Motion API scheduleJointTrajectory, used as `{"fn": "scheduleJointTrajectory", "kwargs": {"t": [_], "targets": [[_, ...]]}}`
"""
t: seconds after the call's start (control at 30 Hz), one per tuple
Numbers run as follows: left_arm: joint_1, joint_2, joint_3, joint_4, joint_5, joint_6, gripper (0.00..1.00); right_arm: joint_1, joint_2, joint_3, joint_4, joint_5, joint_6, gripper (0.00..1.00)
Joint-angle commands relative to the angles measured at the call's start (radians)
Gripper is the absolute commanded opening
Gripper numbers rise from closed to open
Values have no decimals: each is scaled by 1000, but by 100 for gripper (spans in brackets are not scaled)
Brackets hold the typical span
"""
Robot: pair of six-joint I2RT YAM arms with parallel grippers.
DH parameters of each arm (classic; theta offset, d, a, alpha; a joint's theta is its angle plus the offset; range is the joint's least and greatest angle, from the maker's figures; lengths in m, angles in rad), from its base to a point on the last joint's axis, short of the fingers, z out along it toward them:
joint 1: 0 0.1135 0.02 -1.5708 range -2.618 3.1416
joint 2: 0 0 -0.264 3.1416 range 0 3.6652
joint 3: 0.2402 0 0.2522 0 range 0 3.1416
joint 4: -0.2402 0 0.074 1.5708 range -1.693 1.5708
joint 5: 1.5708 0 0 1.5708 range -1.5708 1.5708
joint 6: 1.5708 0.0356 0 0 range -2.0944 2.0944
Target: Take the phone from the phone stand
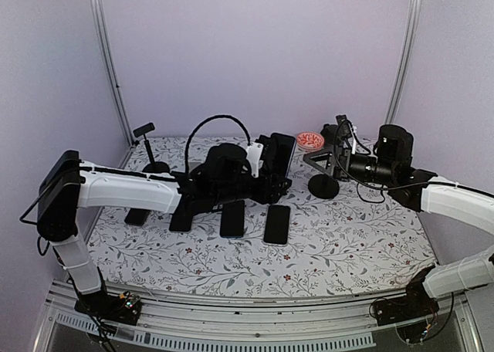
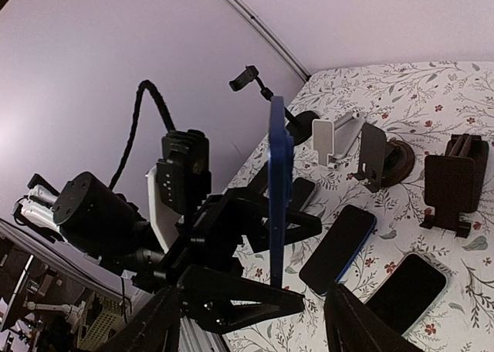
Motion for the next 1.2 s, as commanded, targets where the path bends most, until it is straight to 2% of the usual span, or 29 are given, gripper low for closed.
{"fn": "scheduleJointTrajectory", "kwargs": {"t": [0.0, 0.27, 0.57, 0.63, 0.67, 0.73, 0.83, 0.93, 0.97, 1.17], "targets": [[-26, 2, 41, 74, -37, 0, 0, 46, 36, -13, 38, 73, 35, 65], [-62, 6, 52, 74, -58, 37, 0, 133, 127, 27, 85, 125, 38, 55], [-74, -10, 23, 94, -68, 46, 0, 153, 116, -10, 115, 199, 60, 21], [-74, -13, 12, 104, -68, 42, 1, 153, 105, -21, 119, 207, 61, 5], [-75, -14, 6, 107, -66, 41, 2, 153, 101, -25, 119, 207, 62, 0], [-76, -19, -3, 108, -63, 42, 11, 152, 97, -24, 118, 205, 65, 0], [-76, -35, -16, 102, -41, 48, 47, 150, 85, -21, 110, 214, 69, 0], [-75, -62, -43, 98, -10, 59, 89, 133, 73, -4, 73, 206, 60, 0], [-75, -75, -59, 104, 0, 63, 97, 125, 68, 4, 55, 198, 59, 0], [-73, -156, -173, 153, 85, 76, 99, 61, 21, 27, -87, 141, 34, 0]]}}
